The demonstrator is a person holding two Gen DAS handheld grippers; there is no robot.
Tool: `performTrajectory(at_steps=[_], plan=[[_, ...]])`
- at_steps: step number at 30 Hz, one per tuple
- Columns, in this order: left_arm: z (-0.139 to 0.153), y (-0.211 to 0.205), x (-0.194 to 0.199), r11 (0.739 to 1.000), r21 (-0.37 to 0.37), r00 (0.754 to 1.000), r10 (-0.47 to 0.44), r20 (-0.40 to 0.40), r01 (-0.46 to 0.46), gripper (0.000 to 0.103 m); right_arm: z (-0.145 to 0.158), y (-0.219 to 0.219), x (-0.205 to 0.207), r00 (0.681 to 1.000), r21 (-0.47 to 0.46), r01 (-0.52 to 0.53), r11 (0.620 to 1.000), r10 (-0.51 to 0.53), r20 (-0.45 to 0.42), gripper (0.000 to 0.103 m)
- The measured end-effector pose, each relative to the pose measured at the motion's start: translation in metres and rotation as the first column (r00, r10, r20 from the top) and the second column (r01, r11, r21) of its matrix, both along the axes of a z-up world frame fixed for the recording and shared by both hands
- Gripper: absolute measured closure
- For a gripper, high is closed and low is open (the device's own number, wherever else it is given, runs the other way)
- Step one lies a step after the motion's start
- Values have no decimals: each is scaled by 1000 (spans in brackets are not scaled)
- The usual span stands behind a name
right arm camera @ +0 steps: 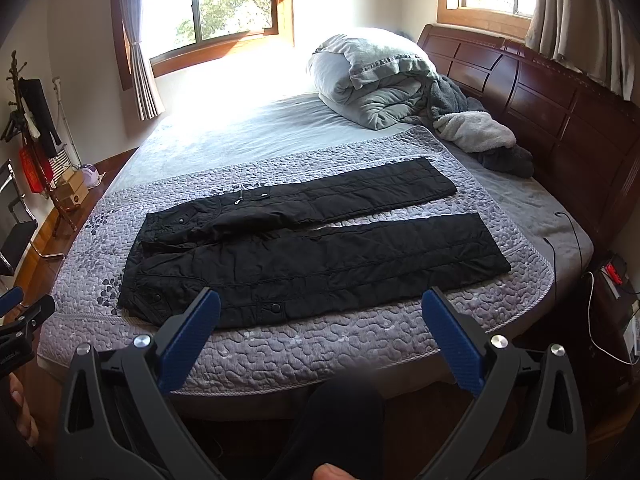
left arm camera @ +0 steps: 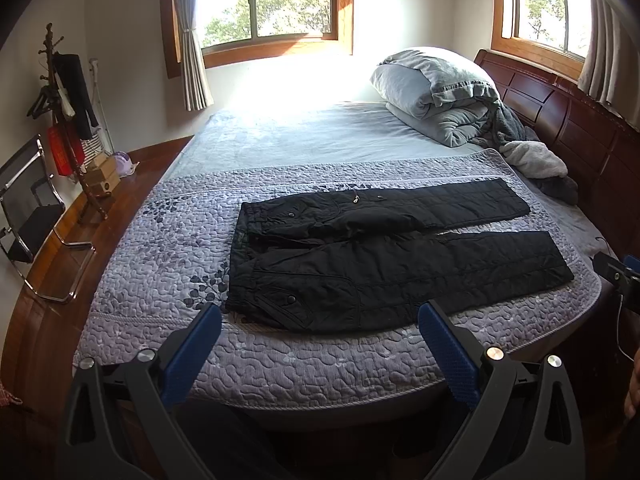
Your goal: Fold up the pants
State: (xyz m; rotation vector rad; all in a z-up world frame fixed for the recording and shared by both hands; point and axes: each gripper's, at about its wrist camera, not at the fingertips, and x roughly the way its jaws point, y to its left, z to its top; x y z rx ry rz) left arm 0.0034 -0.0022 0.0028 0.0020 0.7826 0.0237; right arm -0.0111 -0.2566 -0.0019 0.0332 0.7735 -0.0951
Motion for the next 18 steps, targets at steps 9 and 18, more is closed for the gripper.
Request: performTrajectory(at_steps=[9, 18], plan=[[0, 1, 0, 1000, 2, 1000, 2, 1, -2, 4, -1, 0, 0, 1000, -1, 0, 1000, 0, 1, 2], [0, 3, 0, 1000, 6, 1000, 10, 3, -10, 4, -1, -2, -1, 1000, 3, -1, 1000, 1, -3, 2]])
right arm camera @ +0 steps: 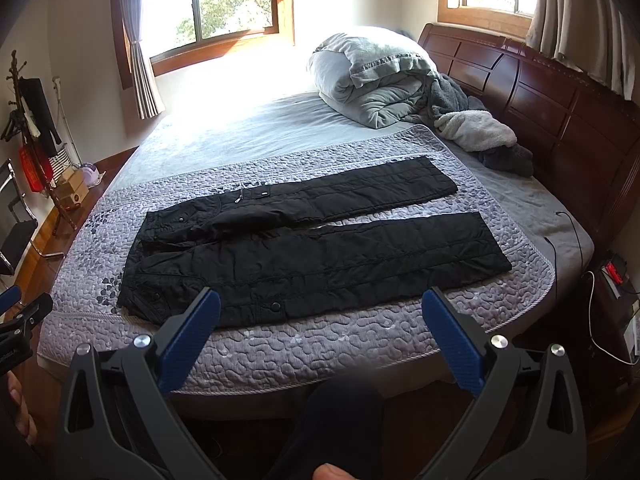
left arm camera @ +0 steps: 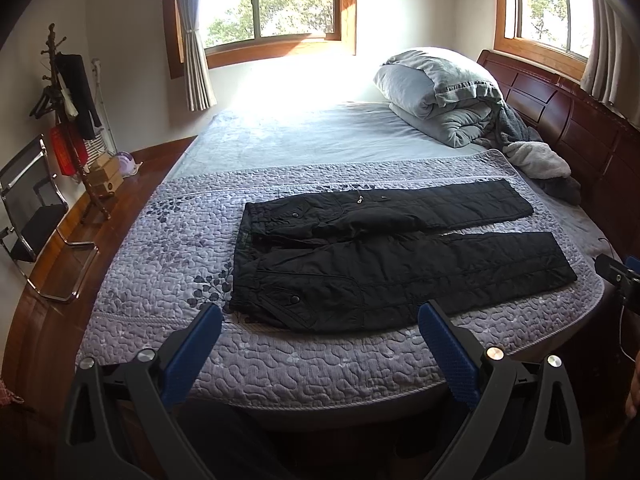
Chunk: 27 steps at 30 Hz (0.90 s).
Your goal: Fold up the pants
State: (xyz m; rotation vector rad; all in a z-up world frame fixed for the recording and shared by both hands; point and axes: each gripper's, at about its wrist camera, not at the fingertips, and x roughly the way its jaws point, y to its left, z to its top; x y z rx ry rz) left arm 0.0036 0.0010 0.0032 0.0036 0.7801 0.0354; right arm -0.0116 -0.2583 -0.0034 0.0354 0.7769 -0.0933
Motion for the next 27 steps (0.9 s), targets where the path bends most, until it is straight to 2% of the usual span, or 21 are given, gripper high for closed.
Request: performTrajectory(at_steps=[21, 22, 24, 26, 27], plan=[[-8, 0, 4, 1000, -10, 1000, -9, -16, 9, 4, -7, 1, 6, 1000, 1, -7, 1000, 7, -7, 2], [-12, 3, 7, 999, -30, 999, -25, -27, 24, 4, -9, 0, 7, 1000, 5, -13, 1000, 13, -2, 2], [-32, 17, 21, 989, -133, 992, -81, -102, 67, 4, -13, -1, 10, 998, 8, -54, 998, 54, 40, 2], [-63, 35, 38, 956, -274, 965, -167, -204, 107, 4, -24, -5, 19, 996, -15, -76, 997, 77, 52, 2], [-78, 48, 45, 942, -323, 955, -177, -238, 94, 4, -34, -10, 29, 996, -17, -82, 996, 83, 24, 2]])
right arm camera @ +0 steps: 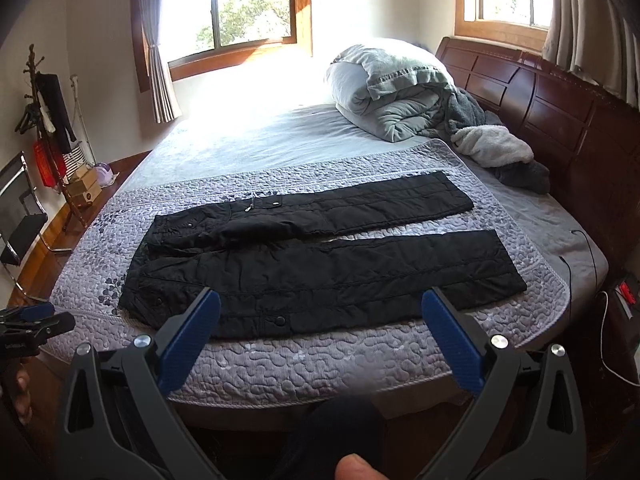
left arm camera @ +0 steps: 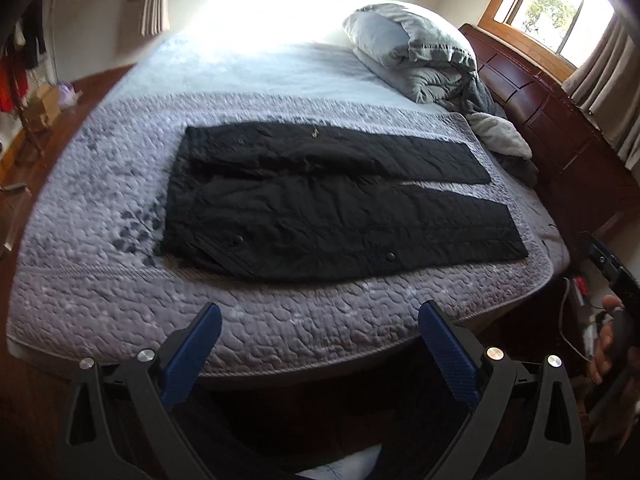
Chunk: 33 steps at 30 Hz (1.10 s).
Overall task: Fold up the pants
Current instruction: 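Grasp the black pants waistband with the left gripper while the right gripper grasps a leg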
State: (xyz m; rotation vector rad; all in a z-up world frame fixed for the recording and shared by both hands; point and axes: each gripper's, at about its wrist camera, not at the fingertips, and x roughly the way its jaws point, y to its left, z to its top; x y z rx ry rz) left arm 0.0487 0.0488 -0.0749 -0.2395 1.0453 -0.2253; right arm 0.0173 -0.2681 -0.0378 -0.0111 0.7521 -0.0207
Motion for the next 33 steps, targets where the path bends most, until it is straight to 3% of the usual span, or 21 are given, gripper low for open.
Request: performTrajectory(at_steps=[3, 7, 9, 11, 13, 17, 20, 23, 25, 27, 28, 29, 30, 32, 33], plan=[[-33, 38, 11, 997, -59, 998, 57, 9, -57, 4, -34, -23, 27, 997, 68, -10, 998, 16, -80, 2], [-62, 72, 30, 990, 64, 989, 120, 85, -126, 4, -67, -55, 48, 999, 141, -3, 990, 10, -48, 2], [-90, 93, 55, 990, 29, 989, 141, -49, -140, 4, -85, -73, 65, 995, 174, 32, 984, -14, -101, 2], [-117, 117, 76, 980, -98, 976, 155, -151, -171, 4, -104, -96, 80, 989, 244, 78, 967, -44, -141, 2], [-139, 134, 91, 956, -199, 965, 179, -192, -217, 4, -124, -117, 92, 980, 289, 124, 949, -71, -186, 2], [-166, 152, 118, 905, -327, 956, 217, -197, -273, 4, -160, -151, 109, 960, 351, 193, 916, -104, -259, 3], [-189, 162, 133, 844, -414, 932, 249, -262, -341, 4, -177, -166, 112, 947, 385, 230, 894, -114, -302, 3], [-210, 170, 142, 800, -422, 893, 303, -332, -427, 7, -186, -170, 110, 941, 376, 241, 894, -122, -315, 2], [-218, 170, 149, 817, -359, 876, 327, -354, -451, 9, -191, -172, 109, 938, 381, 251, 890, -126, -323, 2], [-223, 169, 153, 803, -369, 868, 341, -360, -468, 9, -196, -175, 107, 934, 379, 265, 887, -139, -328, 2], [-224, 167, 155, 798, -383, 872, 341, -352, -466, 13, -199, -177, 107, 933, 379, 269, 885, -142, -331, 2], [-225, 165, 158, 801, -385, 877, 338, -343, -459, 26, -201, -181, 107, 931, 381, 275, 883, -146, -335, 2], [-227, 162, 161, 812, -355, 871, 344, -351, -463, 30, -203, -184, 108, 929, 385, 283, 879, -152, -338, 2], [-232, 157, 164, 817, -315, 853, 357, -382, -483, 50, -206, -193, 110, 926, 405, 298, 864, -159, -344, 2], [-234, 157, 165, 816, -309, 847, 360, -390, -489, 51, -208, -200, 110, 925, 419, 306, 855, -162, -345, 2]])
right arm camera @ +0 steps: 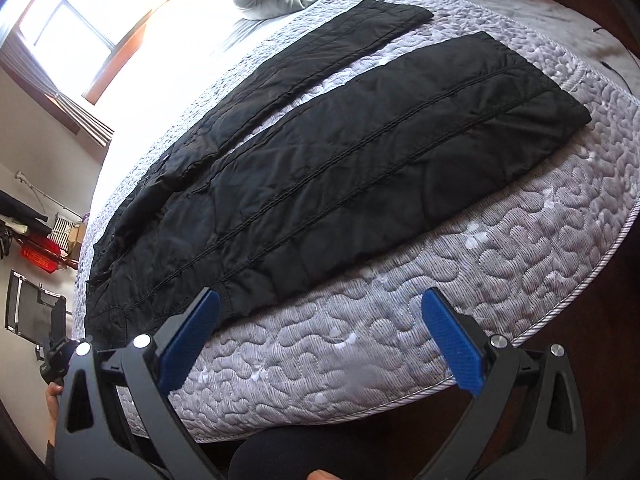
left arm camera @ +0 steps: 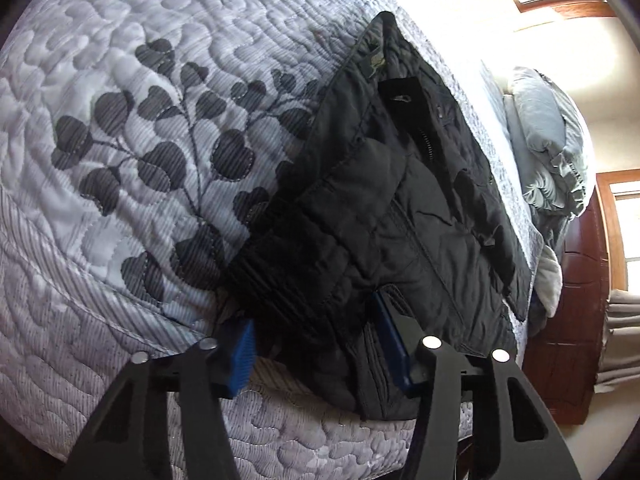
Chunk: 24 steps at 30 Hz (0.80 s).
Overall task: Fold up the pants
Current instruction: 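Grasp the black pants waistband with the left gripper while the right gripper grasps a leg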
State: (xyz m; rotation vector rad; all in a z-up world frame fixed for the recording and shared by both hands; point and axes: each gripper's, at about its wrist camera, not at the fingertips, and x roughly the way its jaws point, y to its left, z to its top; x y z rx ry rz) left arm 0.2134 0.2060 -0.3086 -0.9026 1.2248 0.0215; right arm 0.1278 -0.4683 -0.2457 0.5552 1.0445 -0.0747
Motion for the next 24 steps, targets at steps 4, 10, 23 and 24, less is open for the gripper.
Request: performTrajectory(at_steps=[4, 10, 23, 24], plan=[[1, -1, 0, 1000, 21, 1000, -15, 4, 15, 64, 0, -50, -2, 994, 105, 83, 991, -90, 64, 9], [4, -6, -4, 998, 62, 1000, -8, 30, 6, 74, -13, -163, -3, 949, 231, 283, 931, -307, 76, 61], [-6, -5, -3, 999, 36, 999, 40, 11, -40, 65, -68, -292, -14, 821, 388, 522, 759, -571, 12, 36], [-6, -6, -3, 998, 40, 999, 44, 11, -44, 65, -70, -293, -13, 822, 390, 519, 760, -569, 16, 36]])
